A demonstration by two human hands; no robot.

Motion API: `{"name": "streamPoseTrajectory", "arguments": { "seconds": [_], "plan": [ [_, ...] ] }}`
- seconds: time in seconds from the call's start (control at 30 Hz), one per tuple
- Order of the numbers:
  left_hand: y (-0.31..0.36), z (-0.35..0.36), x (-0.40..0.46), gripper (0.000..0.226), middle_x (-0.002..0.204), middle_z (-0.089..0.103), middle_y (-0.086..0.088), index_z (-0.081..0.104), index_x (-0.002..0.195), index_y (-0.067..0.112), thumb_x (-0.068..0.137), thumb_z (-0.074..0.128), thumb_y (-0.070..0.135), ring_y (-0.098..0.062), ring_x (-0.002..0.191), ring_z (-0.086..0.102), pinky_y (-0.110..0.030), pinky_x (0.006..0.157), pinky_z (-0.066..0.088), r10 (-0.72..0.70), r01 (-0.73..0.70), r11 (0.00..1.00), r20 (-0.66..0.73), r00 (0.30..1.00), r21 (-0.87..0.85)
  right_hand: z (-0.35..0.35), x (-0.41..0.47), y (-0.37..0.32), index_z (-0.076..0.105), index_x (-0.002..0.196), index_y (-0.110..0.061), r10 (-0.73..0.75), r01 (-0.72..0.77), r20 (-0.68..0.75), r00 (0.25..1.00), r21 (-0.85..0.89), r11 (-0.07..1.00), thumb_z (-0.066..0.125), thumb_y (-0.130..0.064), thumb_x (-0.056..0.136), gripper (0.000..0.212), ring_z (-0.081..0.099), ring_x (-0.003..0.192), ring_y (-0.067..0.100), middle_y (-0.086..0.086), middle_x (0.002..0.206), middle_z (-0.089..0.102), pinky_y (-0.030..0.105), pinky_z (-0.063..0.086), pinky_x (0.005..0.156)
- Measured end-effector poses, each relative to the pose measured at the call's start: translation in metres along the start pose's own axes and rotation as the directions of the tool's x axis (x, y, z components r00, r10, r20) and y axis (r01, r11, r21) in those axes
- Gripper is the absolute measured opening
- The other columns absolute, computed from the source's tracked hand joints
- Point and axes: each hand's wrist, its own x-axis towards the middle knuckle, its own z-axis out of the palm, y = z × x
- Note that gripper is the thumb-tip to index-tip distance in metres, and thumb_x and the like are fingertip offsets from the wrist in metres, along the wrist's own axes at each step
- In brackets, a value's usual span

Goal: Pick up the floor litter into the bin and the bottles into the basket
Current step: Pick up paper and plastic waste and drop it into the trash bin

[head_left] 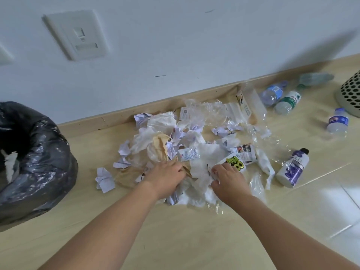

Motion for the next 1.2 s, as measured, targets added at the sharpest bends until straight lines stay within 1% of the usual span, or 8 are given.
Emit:
{"name": "streamPoseTrajectory", "arguments": {
  "seconds": [0.17, 0.3, 0.4, 0.5, 0.63, 0.8, 1.0, 1.2],
  "plan": [
    [-0.003, -0.002, 0.003, 0.012, 0.101, 0.057, 0.001, 0.057, 0.095, 0.020, 0.087, 0.047, 0.019, -0.023, 0.103, 0.052, -0.035, 0.085, 0.040, -0.080, 0.067, 0.973, -0.048, 0.996, -0.223, -0.005, 0.006, 0.004, 0.047, 0.133, -0.026, -0.142, 0.138, -0.023, 0.990, -0.115, 0.984, 0.044, -0.025, 0.093, 0.040, 0.037, 0.123, 0.020, -0.005, 0.132, 0.043, 0.028, 0.027, 0.105],
    [-0.023, -0.019, -0.007, 0.018, 0.066, 0.048, 0.001, 0.044, 0.070, 0.019, 0.085, 0.053, 0.025, -0.018, 0.060, 0.044, -0.031, 0.057, 0.032, -0.413, 0.301, 0.574, 0.048, 0.910, -0.762, -0.008, 0.020, -0.013, 0.032, 0.146, -0.026, -0.243, 0.244, 0.033, 0.970, -0.181, 0.953, 0.043, -0.019, 0.091, 0.056, 0.026, 0.137, 0.021, -0.005, 0.148, 0.033, 0.033, 0.017, 0.111],
    [-0.040, -0.035, -0.018, 0.021, 0.060, 0.038, 0.002, 0.042, 0.070, 0.016, 0.086, 0.055, 0.016, -0.015, 0.053, 0.033, -0.030, 0.055, 0.026, -0.513, 0.272, 0.368, 0.050, 0.857, -0.889, -0.009, 0.029, -0.019, 0.021, 0.149, -0.026, -0.194, 0.220, 0.125, 0.973, -0.249, 0.943, 0.048, -0.021, 0.086, 0.068, 0.014, 0.142, 0.025, 0.000, 0.155, 0.019, 0.039, 0.013, 0.114],
    [-0.055, -0.035, -0.026, 0.006, 0.061, 0.050, -0.009, 0.057, 0.088, 0.008, 0.089, 0.052, 0.012, -0.018, 0.052, 0.042, -0.031, 0.053, 0.032, -0.548, 0.303, 0.324, 0.083, 0.832, -0.896, -0.009, 0.033, -0.020, 0.026, 0.147, -0.023, -0.145, 0.188, 0.172, 0.974, -0.272, 0.944, 0.049, -0.031, 0.085, 0.066, 0.015, 0.142, 0.026, 0.002, 0.155, 0.022, 0.042, 0.014, 0.115],
    [-0.062, -0.023, -0.026, 0.024, 0.075, 0.059, -0.020, 0.059, 0.094, -0.002, 0.086, 0.048, 0.017, -0.023, 0.060, 0.054, -0.051, 0.061, 0.053, -0.568, 0.357, 0.254, 0.160, 0.807, -0.899, -0.010, 0.037, -0.012, 0.022, 0.147, -0.023, -0.092, 0.130, 0.134, 0.987, -0.311, 0.941, 0.051, -0.041, 0.083, 0.072, 0.019, 0.140, 0.027, 0.004, 0.150, 0.027, 0.045, 0.018, 0.111],
    [-0.046, -0.027, -0.015, 0.019, 0.061, 0.041, -0.005, 0.049, 0.073, 0.004, 0.091, 0.050, 0.008, -0.019, 0.052, 0.041, -0.031, 0.055, 0.035, -0.577, 0.391, 0.290, 0.167, 0.800, -0.874, -0.019, 0.042, 0.005, 0.015, 0.150, -0.020, -0.001, 0.034, 0.116, 0.993, -0.283, 0.959, 0.047, -0.060, 0.084, 0.084, 0.027, 0.134, 0.031, 0.007, 0.144, 0.036, 0.045, 0.023, 0.108],
    [-0.030, -0.026, 0.007, 0.029, 0.057, 0.034, -0.001, 0.039, 0.065, 0.015, 0.092, 0.049, 0.010, -0.020, 0.052, 0.032, -0.030, 0.055, 0.026, -0.530, 0.385, 0.344, 0.161, 0.832, -0.857, -0.024, 0.048, 0.025, 0.038, 0.135, -0.020, 0.010, -0.003, 0.068, 0.998, -0.096, 0.995, 0.066, -0.053, 0.078, 0.072, 0.035, 0.123, 0.028, 0.005, 0.132, 0.043, 0.039, 0.030, 0.104],
    [-0.032, -0.036, 0.011, 0.024, 0.059, 0.037, -0.003, 0.044, 0.069, 0.010, 0.093, 0.048, 0.008, -0.019, 0.049, 0.034, -0.027, 0.052, 0.025, -0.536, 0.392, 0.313, 0.181, 0.825, -0.865, -0.042, 0.045, 0.032, 0.038, 0.137, -0.020, 0.032, -0.033, -0.017, 0.999, -0.044, 0.998, 0.059, -0.055, 0.077, 0.073, 0.036, 0.126, 0.026, 0.001, 0.130, 0.047, 0.040, 0.026, 0.108]
  ]
}}
